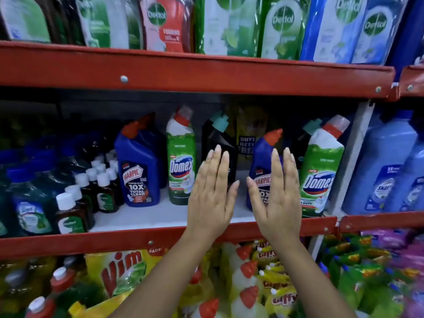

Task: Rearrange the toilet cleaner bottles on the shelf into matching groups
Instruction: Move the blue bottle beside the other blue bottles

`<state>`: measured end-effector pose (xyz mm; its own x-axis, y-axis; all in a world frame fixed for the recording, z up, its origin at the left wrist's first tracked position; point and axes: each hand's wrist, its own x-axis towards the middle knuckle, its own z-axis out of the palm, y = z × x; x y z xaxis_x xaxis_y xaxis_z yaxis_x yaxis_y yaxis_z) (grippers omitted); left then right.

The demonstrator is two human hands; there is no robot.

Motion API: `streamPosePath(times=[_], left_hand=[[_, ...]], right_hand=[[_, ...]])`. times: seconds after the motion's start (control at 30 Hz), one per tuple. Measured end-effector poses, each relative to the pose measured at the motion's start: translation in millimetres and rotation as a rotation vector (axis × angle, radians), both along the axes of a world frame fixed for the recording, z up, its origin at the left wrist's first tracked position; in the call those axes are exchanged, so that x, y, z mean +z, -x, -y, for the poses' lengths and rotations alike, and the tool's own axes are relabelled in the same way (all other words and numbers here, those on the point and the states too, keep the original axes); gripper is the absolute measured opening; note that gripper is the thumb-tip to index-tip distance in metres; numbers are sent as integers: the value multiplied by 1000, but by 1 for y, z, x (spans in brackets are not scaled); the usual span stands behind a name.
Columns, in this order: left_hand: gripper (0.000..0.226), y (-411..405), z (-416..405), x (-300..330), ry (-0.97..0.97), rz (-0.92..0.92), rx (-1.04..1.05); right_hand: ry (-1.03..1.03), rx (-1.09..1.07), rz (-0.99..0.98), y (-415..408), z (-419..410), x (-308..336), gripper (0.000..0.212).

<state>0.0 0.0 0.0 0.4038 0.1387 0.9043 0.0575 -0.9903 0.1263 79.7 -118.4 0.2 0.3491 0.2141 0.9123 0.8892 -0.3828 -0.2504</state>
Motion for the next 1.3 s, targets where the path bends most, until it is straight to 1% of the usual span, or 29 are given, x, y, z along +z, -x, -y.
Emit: streamPosePath(times=[0.17,0.3,0.4,0.47,0.6,0.73,0.83,0.97,1.13,1.3], left_hand=[[56,-30,14,-7,227,-132,-162],[54,-55,20,-8,395,-180,-282],[55,-76,15,-9,573,-207,-392],[52,-87,10,-12,663,-206,-461],[39,-91,7,-13,754,-130,-469],[35,-90,9,-10,785,-88,-475],[36,-85,12,-6,804,-67,-477],[36,-71,14,-3,804,-39,-489],[38,-42,12,-2,786,24,-473],[37,-2,-1,3,757,36,-465]], right_hand=[[-78,49,-227,-24,6,-18,67],[-120,86,-313,-40,9,-24,64],[-137,124,-382,-48,10,-32,62],[-163,164,-447,-53,11,-35,60],[-205,199,-492,-59,11,-35,51],[-261,192,-524,-60,9,-33,45],[-315,246,-582,-62,8,-30,41],[-306,283,-612,-58,9,-25,40],[-315,358,-595,-33,7,-17,38],[-348,439,-611,-2,-6,-15,41]])
